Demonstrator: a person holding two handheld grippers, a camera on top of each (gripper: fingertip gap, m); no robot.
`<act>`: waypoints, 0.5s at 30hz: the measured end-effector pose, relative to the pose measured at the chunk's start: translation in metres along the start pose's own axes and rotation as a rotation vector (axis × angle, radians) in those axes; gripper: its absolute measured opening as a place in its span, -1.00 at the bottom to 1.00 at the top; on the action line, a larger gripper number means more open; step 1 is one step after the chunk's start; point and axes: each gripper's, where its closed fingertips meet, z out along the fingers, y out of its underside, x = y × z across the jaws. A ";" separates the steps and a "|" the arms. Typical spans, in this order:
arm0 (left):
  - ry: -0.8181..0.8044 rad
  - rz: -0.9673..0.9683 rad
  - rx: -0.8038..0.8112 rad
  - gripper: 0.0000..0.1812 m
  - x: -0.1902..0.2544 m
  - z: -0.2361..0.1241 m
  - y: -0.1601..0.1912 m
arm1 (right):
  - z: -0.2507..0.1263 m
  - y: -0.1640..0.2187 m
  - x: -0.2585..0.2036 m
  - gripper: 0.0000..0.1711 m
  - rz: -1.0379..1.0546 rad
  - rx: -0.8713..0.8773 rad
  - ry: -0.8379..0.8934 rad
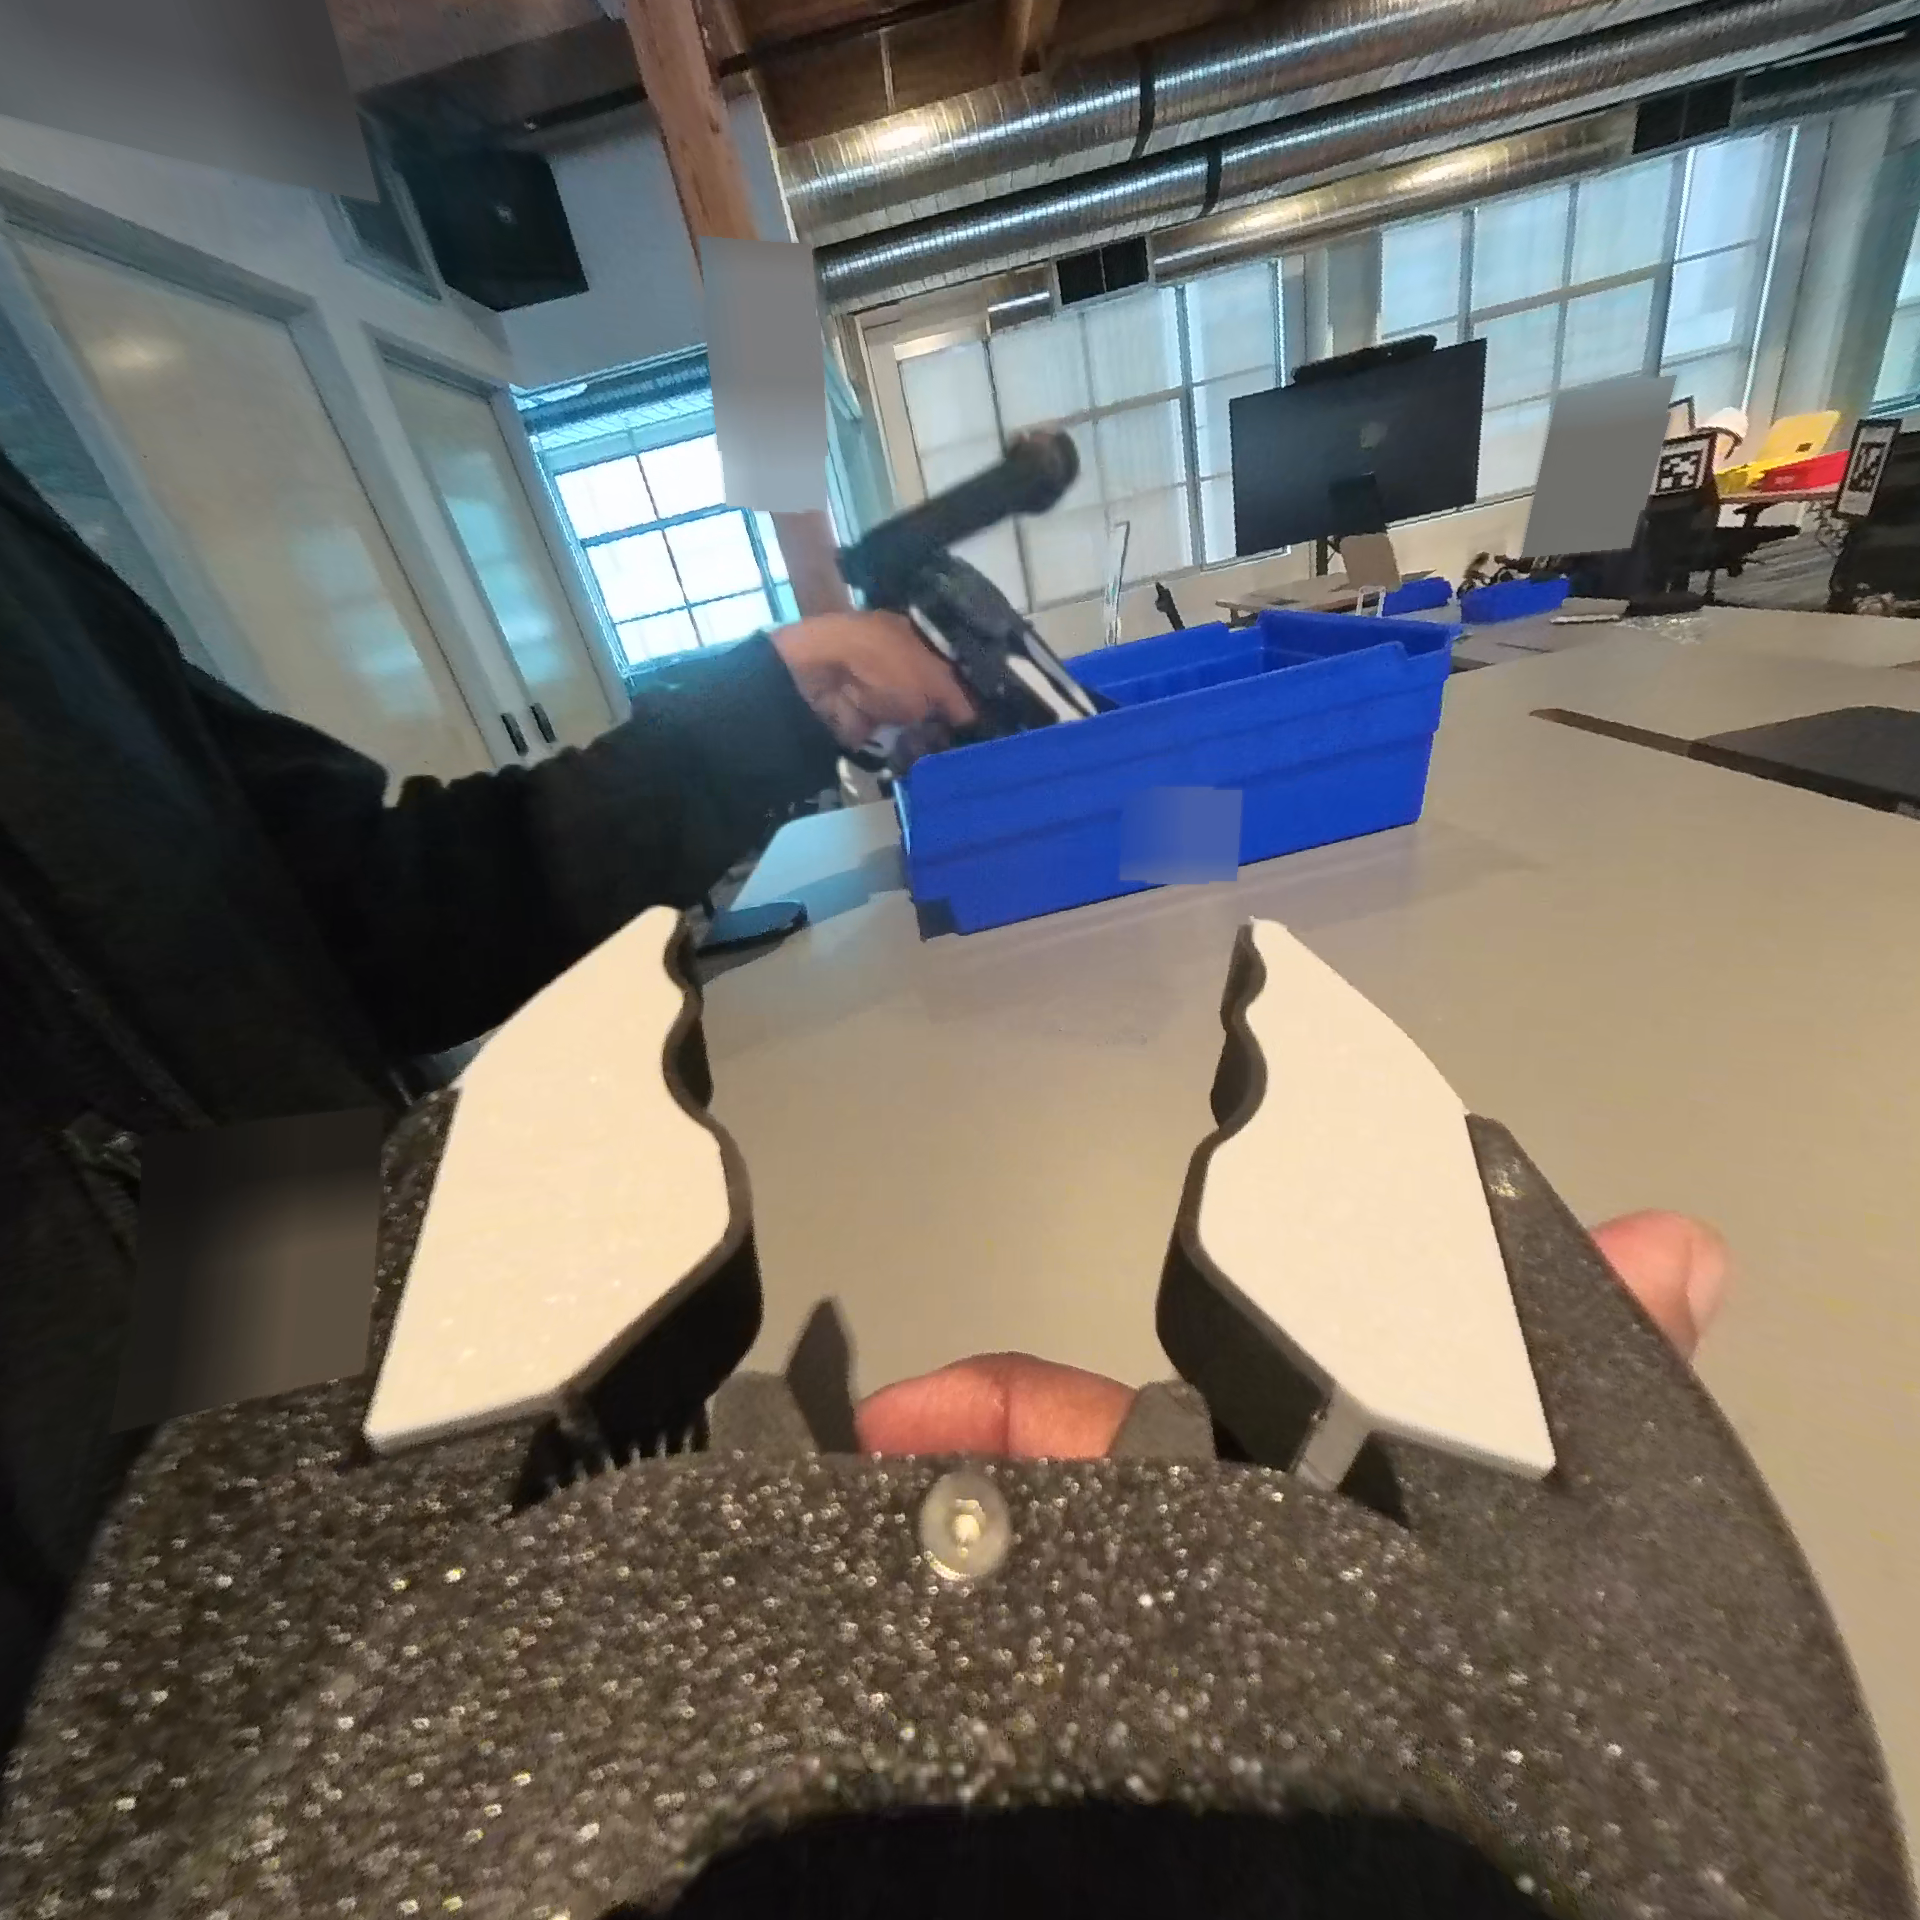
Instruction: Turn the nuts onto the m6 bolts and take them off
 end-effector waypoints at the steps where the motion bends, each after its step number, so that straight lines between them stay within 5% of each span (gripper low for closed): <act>1: 0.009 0.007 0.069 -0.89 0.006 -0.018 -0.016 | -0.002 -0.001 0.000 0.12 0.000 0.005 0.001; 4: 0.123 0.112 0.276 -0.89 0.060 -0.067 -0.076 | -0.007 -0.004 0.000 0.11 -0.014 0.014 0.012; 7: 0.319 0.313 0.329 -0.89 0.164 -0.067 -0.110 | -0.015 -0.011 0.005 0.12 -0.058 0.011 0.052; 12: 0.505 0.472 0.213 -0.89 0.328 0.035 -0.070 | -0.051 -0.023 0.021 0.12 -0.143 0.023 0.188; 15: 0.519 0.491 0.209 -0.89 0.370 0.047 -0.049 | -0.081 -0.021 0.031 0.10 -0.132 0.035 0.277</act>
